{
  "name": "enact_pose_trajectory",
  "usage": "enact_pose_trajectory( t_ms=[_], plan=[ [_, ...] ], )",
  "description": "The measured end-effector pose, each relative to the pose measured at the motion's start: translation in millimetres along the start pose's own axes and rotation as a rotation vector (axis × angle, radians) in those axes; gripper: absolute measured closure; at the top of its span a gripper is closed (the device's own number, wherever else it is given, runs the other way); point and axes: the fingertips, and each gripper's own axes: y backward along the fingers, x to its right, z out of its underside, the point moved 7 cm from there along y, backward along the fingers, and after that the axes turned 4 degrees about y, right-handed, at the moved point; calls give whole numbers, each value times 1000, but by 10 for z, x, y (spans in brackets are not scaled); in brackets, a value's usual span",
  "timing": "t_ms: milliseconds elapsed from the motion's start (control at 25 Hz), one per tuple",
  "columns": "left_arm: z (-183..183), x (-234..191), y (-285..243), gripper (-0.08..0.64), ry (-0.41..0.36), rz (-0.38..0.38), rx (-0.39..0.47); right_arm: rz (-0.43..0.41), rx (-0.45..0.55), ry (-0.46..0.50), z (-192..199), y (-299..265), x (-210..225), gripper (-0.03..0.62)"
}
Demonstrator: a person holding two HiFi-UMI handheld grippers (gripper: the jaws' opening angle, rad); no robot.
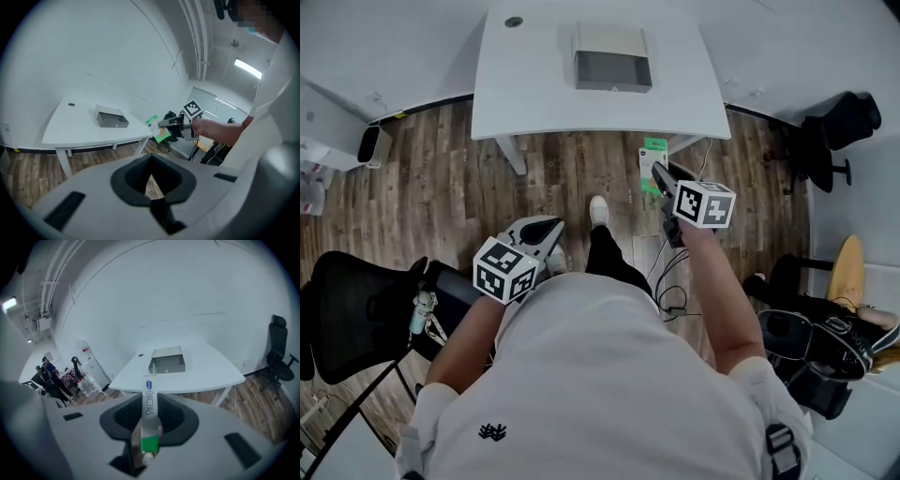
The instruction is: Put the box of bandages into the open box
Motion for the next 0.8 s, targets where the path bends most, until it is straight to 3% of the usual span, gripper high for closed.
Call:
enact_pose_trajectory(
  t_ms=[520,800],
  plan=[
    [-417,-486,-42,557,52,-157,44,-17,-8,15,-1126,-1114,493,499],
    [-689,-627,-175,557,69,-248,87,-24,-33,33,-1544,-1670,855,499]
  ],
)
